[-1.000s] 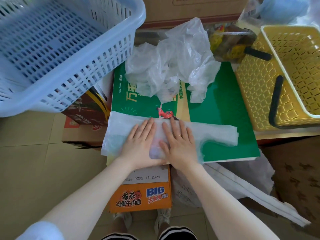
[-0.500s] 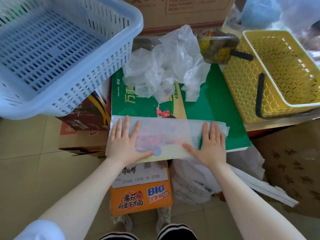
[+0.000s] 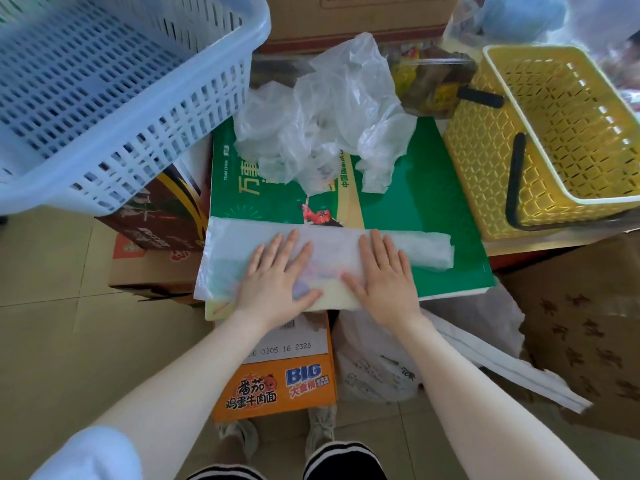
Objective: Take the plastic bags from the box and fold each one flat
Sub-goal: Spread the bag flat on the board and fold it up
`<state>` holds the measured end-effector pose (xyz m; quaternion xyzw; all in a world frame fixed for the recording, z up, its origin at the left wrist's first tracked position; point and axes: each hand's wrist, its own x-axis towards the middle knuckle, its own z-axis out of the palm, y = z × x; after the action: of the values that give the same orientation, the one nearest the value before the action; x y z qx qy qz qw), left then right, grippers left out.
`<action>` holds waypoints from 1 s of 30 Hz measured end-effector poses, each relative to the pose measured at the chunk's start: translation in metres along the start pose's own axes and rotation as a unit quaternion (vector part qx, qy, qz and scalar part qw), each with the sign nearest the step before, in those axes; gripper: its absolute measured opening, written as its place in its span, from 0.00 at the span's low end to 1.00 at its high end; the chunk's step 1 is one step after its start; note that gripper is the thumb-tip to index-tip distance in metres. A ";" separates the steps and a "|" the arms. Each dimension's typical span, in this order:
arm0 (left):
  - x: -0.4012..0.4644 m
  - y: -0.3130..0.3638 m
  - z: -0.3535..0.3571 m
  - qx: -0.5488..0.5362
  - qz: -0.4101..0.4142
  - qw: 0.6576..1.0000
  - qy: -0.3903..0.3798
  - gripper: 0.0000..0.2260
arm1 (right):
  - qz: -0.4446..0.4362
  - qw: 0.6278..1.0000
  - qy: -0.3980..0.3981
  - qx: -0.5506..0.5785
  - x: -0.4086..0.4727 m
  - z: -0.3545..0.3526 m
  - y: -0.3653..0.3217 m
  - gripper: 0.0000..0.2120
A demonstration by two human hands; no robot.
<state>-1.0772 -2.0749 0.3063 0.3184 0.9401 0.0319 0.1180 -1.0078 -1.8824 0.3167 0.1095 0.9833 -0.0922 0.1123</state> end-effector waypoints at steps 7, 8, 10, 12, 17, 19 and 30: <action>0.000 0.003 -0.010 -0.007 0.016 1.000 -0.004 0.38 | 0.031 0.990 0.066 -0.124 -0.020 -0.028 0.050 0.30; 0.000 0.009 -0.014 -0.015 0.039 0.999 0.007 0.36 | 0.008 0.987 0.095 -0.127 -0.012 -0.036 0.048 0.25; 0.001 0.025 -0.020 -0.006 0.111 0.994 0.025 0.30 | -0.024 0.991 0.099 -0.086 0.006 -0.050 0.040 0.19; 0.002 0.035 -0.017 -0.005 0.181 0.983 0.035 0.24 | -0.041 0.997 0.039 -0.047 0.024 -0.052 0.032 0.17; -0.008 0.042 -0.004 -0.040 0.216 0.975 0.032 0.24 | -0.040 0.993 -0.025 -0.106 0.039 -0.049 0.024 0.17; -0.015 0.038 0.001 -0.027 0.212 0.976 0.029 0.28 | -0.017 0.996 -0.067 -0.060 0.035 -0.053 0.025 0.14; -0.037 0.010 0.007 -0.097 0.163 0.975 0.112 0.30 | 0.024 0.921 -0.190 0.340 -0.013 -0.073 0.014 0.24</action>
<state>-1.0409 -2.0899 0.3082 0.4493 0.8750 0.1768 0.0357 -1.0070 -1.8561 0.3870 0.1446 0.8498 -0.4379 0.2554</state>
